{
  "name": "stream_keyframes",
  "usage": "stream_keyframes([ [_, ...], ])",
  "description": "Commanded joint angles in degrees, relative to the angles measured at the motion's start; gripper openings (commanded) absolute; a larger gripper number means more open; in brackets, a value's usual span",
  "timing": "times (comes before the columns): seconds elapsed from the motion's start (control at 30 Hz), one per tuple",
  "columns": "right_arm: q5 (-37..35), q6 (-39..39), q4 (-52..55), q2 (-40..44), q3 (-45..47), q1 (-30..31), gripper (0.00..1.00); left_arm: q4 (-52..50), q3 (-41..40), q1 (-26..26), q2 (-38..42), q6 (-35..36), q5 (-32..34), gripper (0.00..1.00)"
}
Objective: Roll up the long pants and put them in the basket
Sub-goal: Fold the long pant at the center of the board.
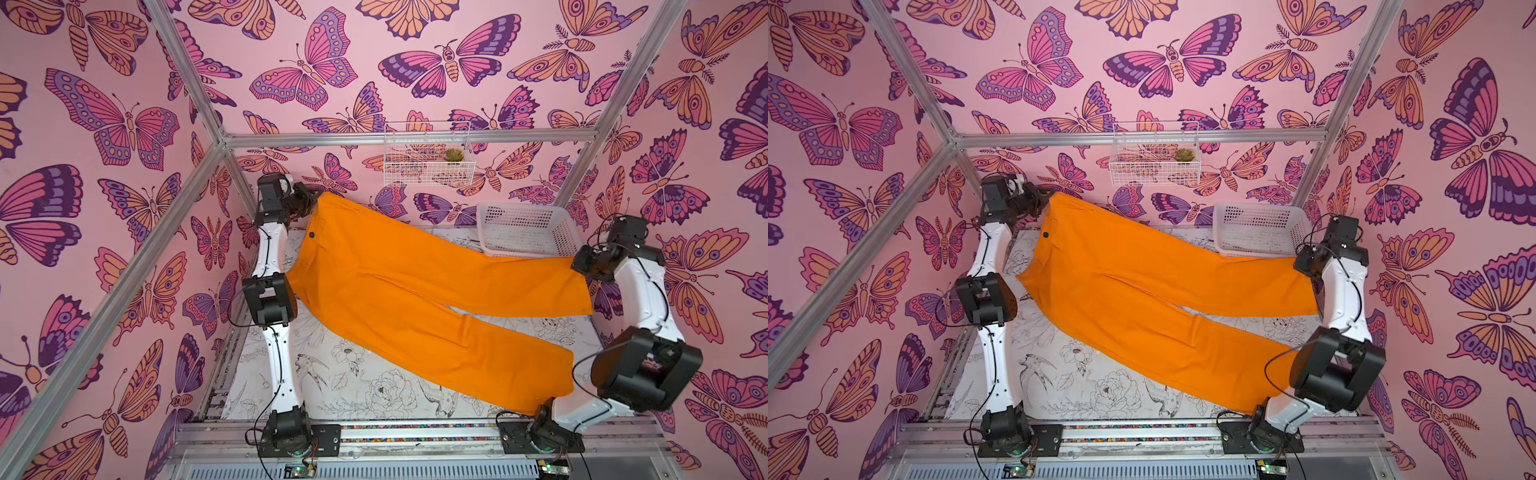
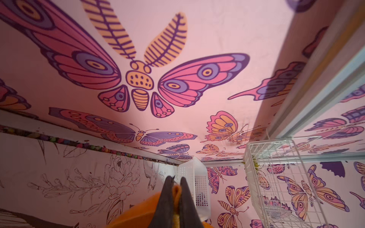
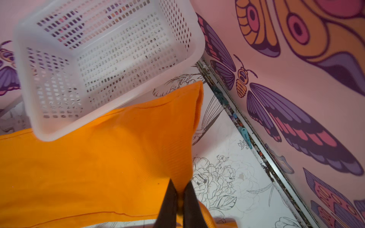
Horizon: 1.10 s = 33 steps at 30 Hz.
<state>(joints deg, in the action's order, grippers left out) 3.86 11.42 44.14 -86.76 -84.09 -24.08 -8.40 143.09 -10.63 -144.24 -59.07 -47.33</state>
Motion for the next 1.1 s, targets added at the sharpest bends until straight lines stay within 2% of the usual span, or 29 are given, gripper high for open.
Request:
stream_keyframes([
  [0.0,3.8,-1.6,-7.7,11.8,5.9,-0.1,0.00,14.5,-8.7,-3.3,8.1,-2.1,-5.6,0.00],
  [0.1,8.9,-1.3,-14.6,24.0,14.0,0.0,0.00,25.3,-19.5,-5.4,13.2,-4.7,-7.1,0.00],
  [0.2,15.1,-2.0,-17.0,34.0,19.0,0.0,0.00,32.8,-28.7,-8.0,17.1,-8.6,-7.7,0.00],
  [0.33,24.0,-4.8,-9.3,40.0,21.0,0.0,0.00,40.4,-41.2,-11.7,21.7,-12.3,-7.8,0.00],
  [0.47,21.4,-5.5,0.2,40.2,23.4,-0.1,0.00,40.1,-49.9,-14.1,25.6,-9.1,-9.6,0.00],
  [0.63,11.1,-1.1,4.5,40.7,26.9,0.0,0.00,36.3,-59.5,-16.5,30.4,-3.6,-8.9,0.00],
  [0.7,7.9,0.0,4.5,40.6,27.4,0.0,0.00,33.2,-60.8,-16.8,31.2,-1.3,-8.2,0.00],
  [0.87,7.1,4.9,-3.0,35.6,29.0,0.0,0.00,28.3,-57.7,-14.4,30.0,1.0,-6.4,0.00],
  [0.97,4.8,7.0,-7.5,27.6,27.3,-0.1,0.00,22.8,-51.3,-10.3,27.4,3.2,-4.3,0.00],
  [1.07,2.4,8.0,-8.9,21.0,23.3,-0.4,0.00,15.9,-40.5,-4.9,22.7,5.4,-1.3,0.00],
])
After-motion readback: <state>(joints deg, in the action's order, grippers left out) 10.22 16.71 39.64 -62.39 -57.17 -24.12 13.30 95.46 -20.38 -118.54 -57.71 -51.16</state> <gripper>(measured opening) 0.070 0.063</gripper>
